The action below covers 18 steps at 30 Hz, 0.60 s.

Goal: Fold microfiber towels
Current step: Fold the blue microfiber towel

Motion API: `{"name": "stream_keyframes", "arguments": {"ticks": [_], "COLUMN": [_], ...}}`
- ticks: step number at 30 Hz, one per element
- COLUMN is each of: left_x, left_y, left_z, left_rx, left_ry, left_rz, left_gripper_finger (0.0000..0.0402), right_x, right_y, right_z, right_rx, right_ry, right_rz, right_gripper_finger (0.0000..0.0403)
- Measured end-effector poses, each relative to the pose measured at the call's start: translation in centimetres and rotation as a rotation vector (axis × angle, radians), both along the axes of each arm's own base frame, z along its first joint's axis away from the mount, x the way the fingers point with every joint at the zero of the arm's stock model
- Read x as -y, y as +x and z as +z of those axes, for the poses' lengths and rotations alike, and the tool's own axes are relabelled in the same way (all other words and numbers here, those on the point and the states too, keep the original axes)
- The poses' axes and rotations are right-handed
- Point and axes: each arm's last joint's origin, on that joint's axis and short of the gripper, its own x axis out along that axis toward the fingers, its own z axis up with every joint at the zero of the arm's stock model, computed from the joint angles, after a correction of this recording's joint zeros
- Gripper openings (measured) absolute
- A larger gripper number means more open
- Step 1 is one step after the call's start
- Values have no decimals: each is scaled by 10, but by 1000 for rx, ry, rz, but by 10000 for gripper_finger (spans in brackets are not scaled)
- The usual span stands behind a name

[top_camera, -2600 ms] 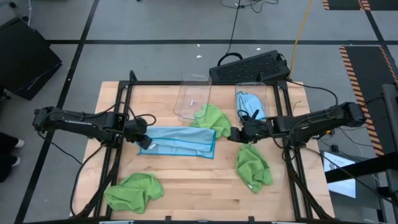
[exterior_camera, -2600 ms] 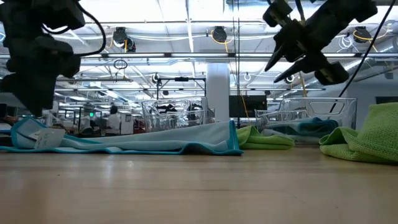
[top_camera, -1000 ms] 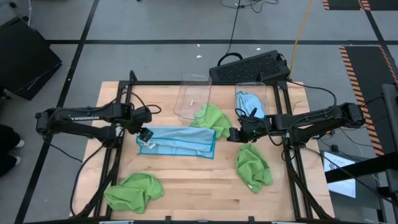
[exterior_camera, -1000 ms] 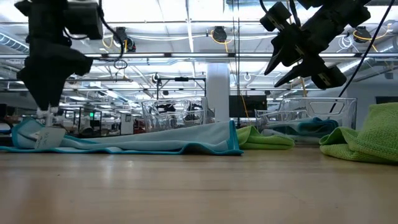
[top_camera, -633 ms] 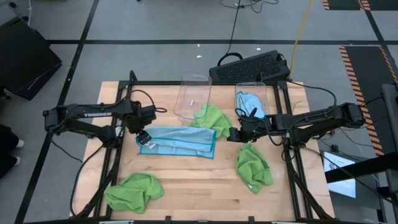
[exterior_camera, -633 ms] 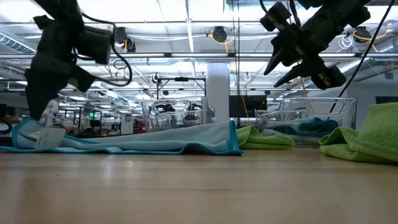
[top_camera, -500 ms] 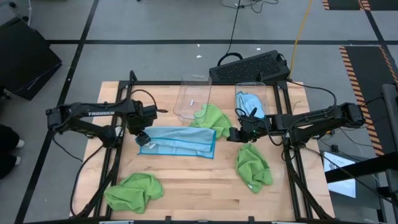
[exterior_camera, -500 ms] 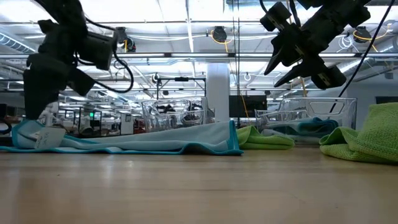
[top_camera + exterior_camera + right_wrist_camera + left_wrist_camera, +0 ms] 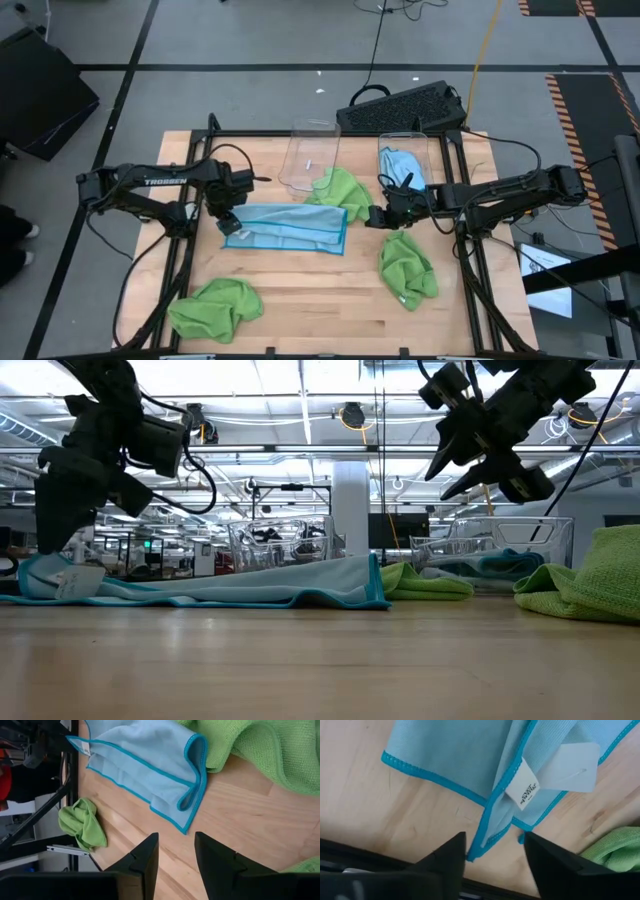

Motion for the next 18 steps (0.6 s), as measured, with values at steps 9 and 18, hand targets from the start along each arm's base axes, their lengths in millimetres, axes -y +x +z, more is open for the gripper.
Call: {"name": "stream_keyframes", "arguments": {"ticks": [9,18], "left_x": [0,0], "left_y": [0,0], "left_z": [0,0], "left_rx": [0,0], "left_ry": [0,0], "left_rz": [0,1], "left_gripper_finger": [57,8], "right_x": [0,5], "right_y": [3,4], "right_z": [2,2], "right_rx": [42,44], "right_ry": [-81,-195], "right_rz": [68,25], "right_gripper_finger": [121,122]}}
